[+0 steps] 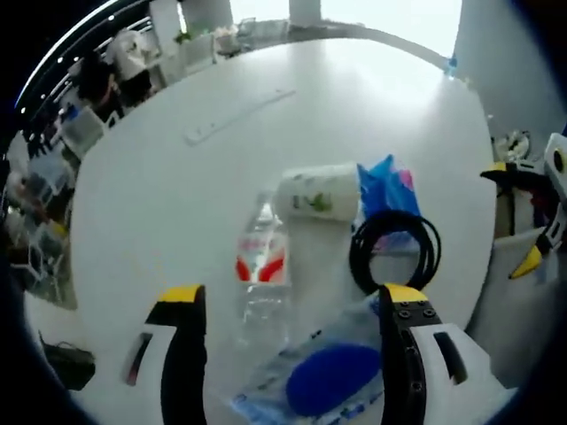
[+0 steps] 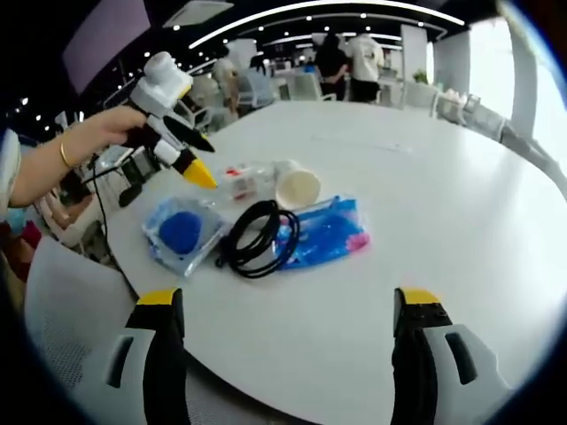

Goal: Arrange the tabletop items into an orderly group along one side of the table until the central work area is clear of visible clutter.

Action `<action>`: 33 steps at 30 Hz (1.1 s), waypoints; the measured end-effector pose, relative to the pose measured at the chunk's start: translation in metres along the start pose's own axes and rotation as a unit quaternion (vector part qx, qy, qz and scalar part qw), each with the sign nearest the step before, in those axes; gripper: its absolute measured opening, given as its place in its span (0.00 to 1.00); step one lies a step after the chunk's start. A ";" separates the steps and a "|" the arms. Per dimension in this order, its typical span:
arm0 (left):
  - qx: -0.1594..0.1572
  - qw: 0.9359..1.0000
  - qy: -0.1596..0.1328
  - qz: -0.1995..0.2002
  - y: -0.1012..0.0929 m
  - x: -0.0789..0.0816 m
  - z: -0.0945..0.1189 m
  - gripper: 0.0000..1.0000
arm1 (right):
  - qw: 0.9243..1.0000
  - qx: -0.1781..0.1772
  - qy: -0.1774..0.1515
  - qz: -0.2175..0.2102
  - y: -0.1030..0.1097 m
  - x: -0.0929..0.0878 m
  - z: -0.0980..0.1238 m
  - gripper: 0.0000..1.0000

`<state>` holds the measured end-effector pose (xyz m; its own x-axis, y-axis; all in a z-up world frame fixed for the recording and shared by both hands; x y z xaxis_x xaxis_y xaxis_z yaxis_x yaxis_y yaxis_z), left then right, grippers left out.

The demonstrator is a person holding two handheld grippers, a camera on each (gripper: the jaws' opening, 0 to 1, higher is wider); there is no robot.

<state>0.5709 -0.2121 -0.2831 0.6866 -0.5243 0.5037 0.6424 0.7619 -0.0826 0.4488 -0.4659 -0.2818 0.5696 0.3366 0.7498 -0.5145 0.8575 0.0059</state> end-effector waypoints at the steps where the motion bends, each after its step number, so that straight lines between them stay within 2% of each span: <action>1: -0.005 1.000 0.007 0.006 0.001 0.000 -0.001 0.77 | 1.000 0.000 0.000 0.000 0.000 0.000 0.000 0.97; 4: -0.021 0.999 0.011 0.026 0.004 0.003 -0.005 0.77 | 1.000 0.000 0.001 0.000 0.000 0.000 0.000 0.97; 6: -0.026 0.998 0.032 0.045 0.007 0.003 -0.005 0.76 | 1.000 -0.001 0.001 0.000 0.000 -0.001 0.000 0.96; 10: -0.027 0.998 0.030 0.040 0.009 0.011 -0.006 0.76 | 1.000 -0.005 0.002 -0.006 -0.002 -0.001 0.001 0.96; 14: -0.020 0.998 0.056 0.024 0.013 0.017 -0.013 0.75 | 1.000 -0.003 0.006 -0.002 0.000 -0.002 0.000 0.96; 16: -0.010 0.999 0.045 0.029 0.017 0.022 -0.017 0.74 | 1.000 -0.002 0.007 -0.001 0.000 -0.002 -0.001 0.96; 18: -0.020 0.998 0.039 0.040 0.017 0.025 -0.021 0.71 | 1.000 -0.003 0.004 -0.004 0.000 -0.001 -0.001 0.95; 20: -0.039 0.996 0.039 0.068 0.014 0.026 -0.025 0.70 | 1.000 -0.004 0.002 -0.005 -0.001 0.000 0.000 0.95; 21: -0.050 0.995 0.045 0.079 0.013 0.026 -0.027 0.70 | 1.000 -0.004 0.001 -0.006 -0.001 0.000 0.000 0.95; 23: -0.049 0.994 0.057 0.080 0.012 0.024 -0.031 0.69 | 1.000 -0.005 0.002 -0.006 -0.002 0.000 0.000 0.95; 24: -0.045 0.994 0.071 0.068 0.012 0.023 -0.032 0.69 | 1.000 -0.005 0.002 -0.006 -0.002 0.000 0.000 0.95; 25: -0.041 0.995 0.074 0.057 0.012 0.023 -0.032 0.69 | 1.000 -0.004 0.001 -0.006 -0.001 0.000 0.000 0.95; 26: -0.023 0.997 0.075 0.023 0.015 0.025 -0.035 0.69 | 1.000 -0.003 0.001 -0.005 -0.001 0.001 0.000 0.95; 28: -0.009 0.994 0.106 -0.003 0.017 0.021 -0.037 0.67 | 1.000 -0.001 0.002 -0.003 0.000 0.001 -0.001 0.95; 30: -0.003 0.993 0.113 -0.014 0.019 0.021 -0.041 0.63 | 1.000 0.002 0.005 0.000 0.002 0.000 -0.001 0.95; 31: -0.005 0.994 0.100 -0.037 0.020 0.026 -0.044 0.60 | 1.000 0.003 0.006 0.002 0.002 -0.001 -0.002 0.95; 33: -0.007 0.995 0.098 -0.020 0.021 0.027 -0.048 0.56 | 1.000 0.003 0.006 0.003 0.003 -0.001 -0.002 0.95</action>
<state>0.6193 -0.2287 -0.3119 0.7129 -0.6190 0.3295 0.6740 0.7346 -0.0782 0.4482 -0.4633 -0.2834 0.5744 0.3466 0.7416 -0.5220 0.8529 0.0057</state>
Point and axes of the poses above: the point that each gripper's makers call its tool centre point, and the gripper's own axes: z roughly backward along the fingers, y roughly to its left, x roughly out of its top, the point moved 5 cm from there along z, roughly backward along the fingers, and after that the axes turned 7 degrees about -x, right-handed, at the moved point
